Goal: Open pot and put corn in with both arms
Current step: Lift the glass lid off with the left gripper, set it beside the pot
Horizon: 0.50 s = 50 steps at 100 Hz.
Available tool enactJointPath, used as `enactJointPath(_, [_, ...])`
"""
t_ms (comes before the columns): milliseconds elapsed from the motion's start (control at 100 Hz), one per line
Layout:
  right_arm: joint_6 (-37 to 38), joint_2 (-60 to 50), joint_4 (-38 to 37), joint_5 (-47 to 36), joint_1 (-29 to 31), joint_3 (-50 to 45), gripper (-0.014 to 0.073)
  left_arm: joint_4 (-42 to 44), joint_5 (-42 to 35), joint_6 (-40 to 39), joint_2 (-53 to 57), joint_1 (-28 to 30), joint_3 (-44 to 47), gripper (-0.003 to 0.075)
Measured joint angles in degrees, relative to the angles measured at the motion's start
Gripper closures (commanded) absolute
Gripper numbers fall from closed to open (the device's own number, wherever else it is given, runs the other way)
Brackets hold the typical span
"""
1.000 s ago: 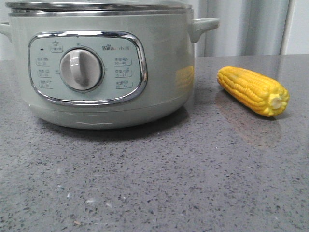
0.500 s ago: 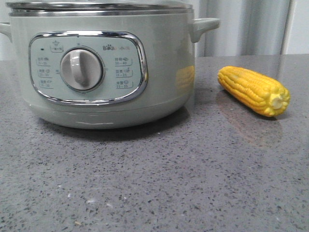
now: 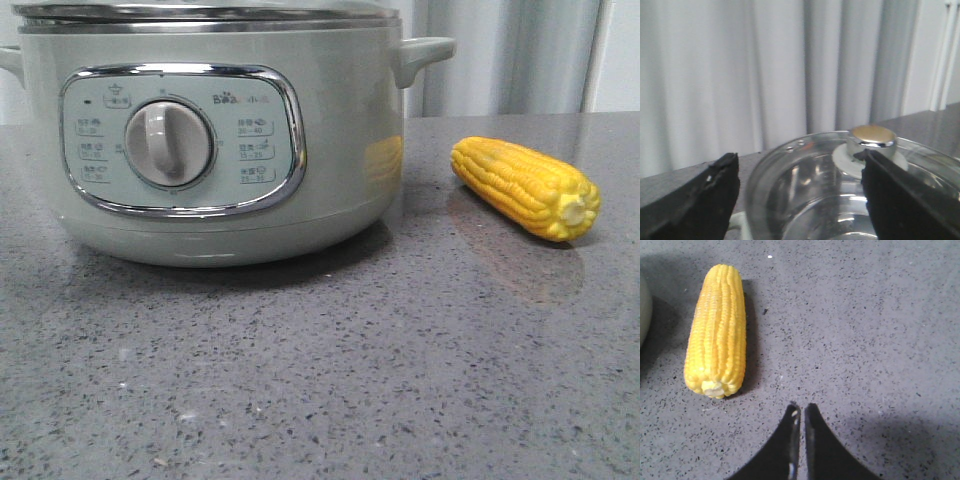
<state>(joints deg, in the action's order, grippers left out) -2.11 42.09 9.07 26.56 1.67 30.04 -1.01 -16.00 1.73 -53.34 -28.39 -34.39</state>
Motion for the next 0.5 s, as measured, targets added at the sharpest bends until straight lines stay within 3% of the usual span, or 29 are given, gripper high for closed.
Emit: enactJointPath(500, [0.0,0.0,-0.4,1.7,0.0,0.0,0.0659,1.7,-1.5,0.0,-20.1,-7.2,-13.5,0.0272])
